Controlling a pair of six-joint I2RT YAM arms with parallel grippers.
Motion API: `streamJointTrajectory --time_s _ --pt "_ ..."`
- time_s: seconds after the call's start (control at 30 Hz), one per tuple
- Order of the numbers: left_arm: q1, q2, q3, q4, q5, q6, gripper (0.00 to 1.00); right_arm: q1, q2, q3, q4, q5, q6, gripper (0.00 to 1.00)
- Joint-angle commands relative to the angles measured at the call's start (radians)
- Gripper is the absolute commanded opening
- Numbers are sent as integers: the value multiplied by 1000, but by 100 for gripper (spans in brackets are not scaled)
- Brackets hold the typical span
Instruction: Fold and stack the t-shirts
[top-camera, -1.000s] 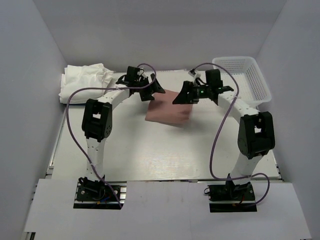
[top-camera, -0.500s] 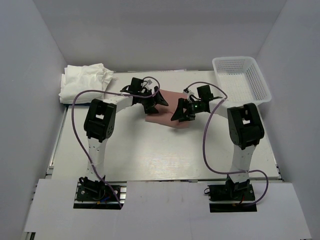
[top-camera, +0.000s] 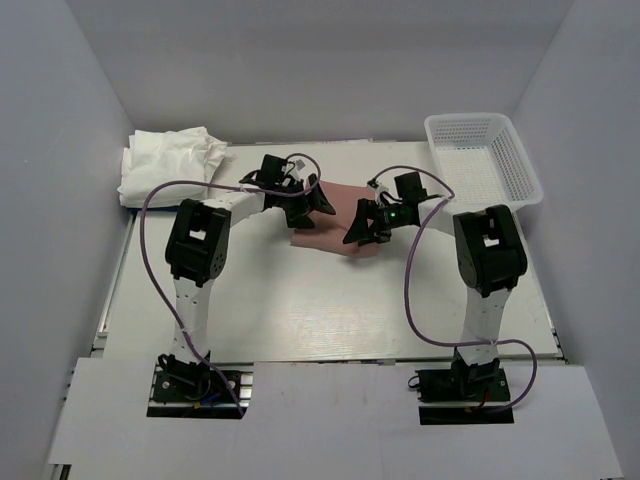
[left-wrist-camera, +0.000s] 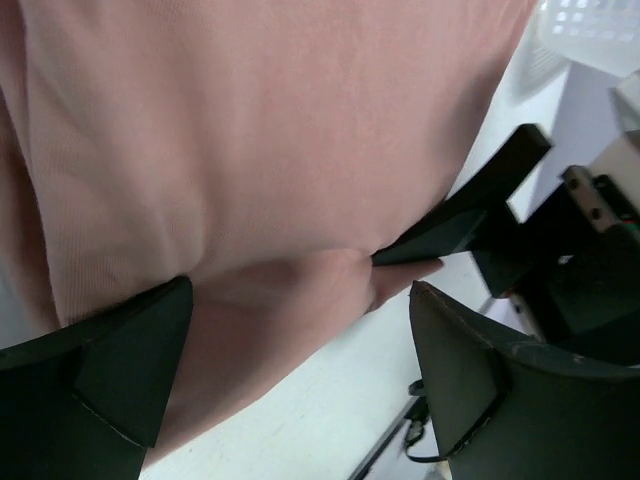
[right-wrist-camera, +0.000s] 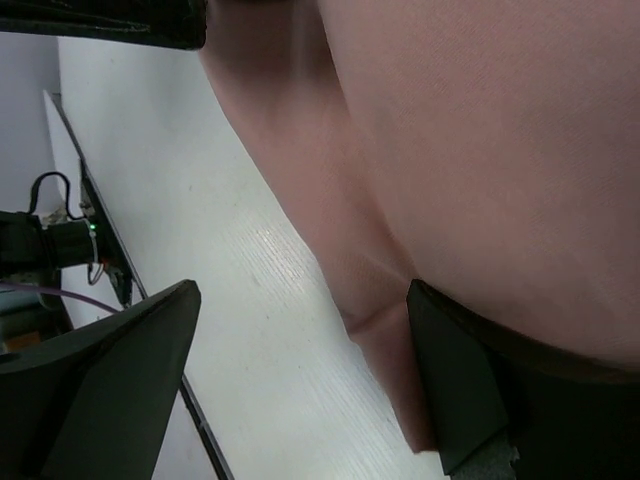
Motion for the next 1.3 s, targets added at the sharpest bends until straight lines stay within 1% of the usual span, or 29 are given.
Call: streamJointTrajectory --time_s 0.0,0.07,0.1,0.13,0.17,0.2,0.23,0.27,0.3,0.37,0.4,0.43,0.47,0.63,0.77,0.83,0.9,0.93,0.97,1.03,1.07,1.1,1.13,1.17,1.27 --pt "-9 -105 35 -102 -93 106 100 -3 -74 39 -92 78 -72 90" --pt "-9 -148 44 -123 -114 128 100 1 -137 62 -112 69 -93 90" --pt "-9 -158 44 -141 -139 164 100 1 -152 65 -120 74 -101 90" --pt "-9 -158 59 -164 -209 186 100 0 -186 68 -129 81 -104 90" --pt "-9 -172 68 -206 -242 209 100 0 -200 65 -137 87 -110 90" --pt "-9 -172 68 -217 -265 232 100 1 -252 56 -144 112 -119 90" --pt "-9 -172 77 -226 -288 282 100 -3 -271 39 -149 133 -120 90" --pt "-9 -172 87 -246 -306 303 100 -5 -287 29 -154 141 -124 90" --pt "-9 -143 99 -269 -329 322 100 -5 -339 1 -155 164 -126 90" --pt "-9 -94 177 -353 -338 369 100 -6 -369 -14 -172 219 -129 90" --pt "-9 -45 208 -378 -338 379 100 -6 -408 -31 -178 232 -130 90" --pt "-9 -24 256 -395 -338 390 100 -5 -421 -37 -187 250 -135 90" --pt "-9 -5 271 -395 -338 390 100 -8 -453 -39 -198 271 -141 90" --pt "-9 56 294 -372 -351 412 100 -5 -502 -57 -226 340 -156 90" --pt "-30 107 312 -383 -371 421 100 -8 -515 -56 -247 388 -170 90" --pt "-40 130 312 -383 -371 430 96 -6 -522 -66 -241 400 -172 90" --pt "-53 147 337 -392 -380 439 94 -12 -521 -76 -232 417 -175 90" --pt "-70 147 346 -404 -392 439 92 -8 -518 -85 -233 445 -173 90" --pt "-81 174 357 -415 -420 448 88 -6 -515 -88 -240 449 -172 90" --pt "-99 199 389 -441 -447 459 84 -9 -512 -100 -234 454 -172 90" --pt "-113 223 398 -465 -478 459 78 -11 -518 -108 -233 459 -169 90" --pt "-113 233 407 -476 -489 459 78 -11 -519 -119 -226 460 -163 90" --pt "-124 233 418 -476 -498 459 74 -9 -519 -122 -212 457 -159 90" --pt "-124 245 418 -485 -512 450 62 -12 -522 -128 -210 459 -153 90" --pt "-124 245 418 -473 -521 441 47 -12 -524 -131 -209 457 -149 90"
